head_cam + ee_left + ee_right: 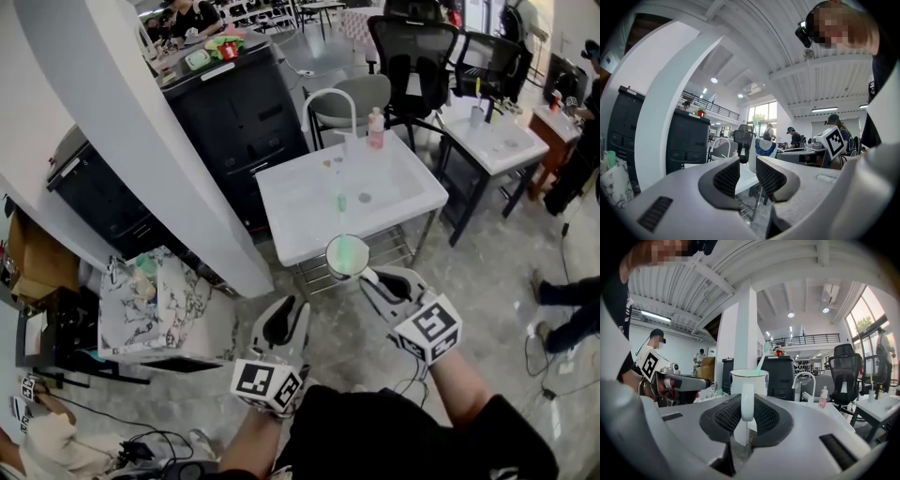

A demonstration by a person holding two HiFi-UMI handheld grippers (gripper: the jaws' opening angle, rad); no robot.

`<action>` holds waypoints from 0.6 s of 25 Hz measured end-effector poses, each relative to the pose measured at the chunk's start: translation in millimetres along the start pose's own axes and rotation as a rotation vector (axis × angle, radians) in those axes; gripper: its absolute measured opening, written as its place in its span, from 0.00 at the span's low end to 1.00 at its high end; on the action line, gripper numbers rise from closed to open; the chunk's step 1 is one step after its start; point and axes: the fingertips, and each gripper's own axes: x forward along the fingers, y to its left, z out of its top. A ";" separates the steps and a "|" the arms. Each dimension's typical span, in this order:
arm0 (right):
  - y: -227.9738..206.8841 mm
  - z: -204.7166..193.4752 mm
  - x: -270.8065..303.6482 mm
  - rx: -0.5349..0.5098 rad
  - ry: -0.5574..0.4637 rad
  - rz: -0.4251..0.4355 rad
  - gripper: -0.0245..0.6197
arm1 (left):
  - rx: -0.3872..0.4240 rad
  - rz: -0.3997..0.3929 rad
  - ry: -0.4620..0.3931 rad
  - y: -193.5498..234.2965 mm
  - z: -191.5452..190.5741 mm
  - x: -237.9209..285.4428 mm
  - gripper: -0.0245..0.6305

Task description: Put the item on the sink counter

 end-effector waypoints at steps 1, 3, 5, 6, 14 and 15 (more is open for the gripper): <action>-1.8 1.9 1.6 0.001 -0.007 0.001 0.13 | 0.001 0.000 -0.001 0.9 0.7 2.1 0.18; -3.8 2.1 5.2 0.007 -0.006 0.011 0.13 | 0.000 0.001 -0.003 3.5 1.6 6.4 0.18; -5.9 -0.9 9.5 0.012 0.002 0.020 0.13 | -0.002 0.003 -0.001 7.4 1.2 10.8 0.18; -7.8 -1.9 12.3 0.011 0.003 0.021 0.13 | -0.004 0.003 0.000 9.9 0.6 13.4 0.18; -36.0 -6.7 43.9 0.016 0.007 0.007 0.13 | -0.020 -0.003 0.002 36.7 -6.3 47.9 0.18; -40.0 -7.1 49.0 0.016 0.009 0.005 0.13 | -0.021 -0.005 0.002 41.0 -6.2 52.9 0.18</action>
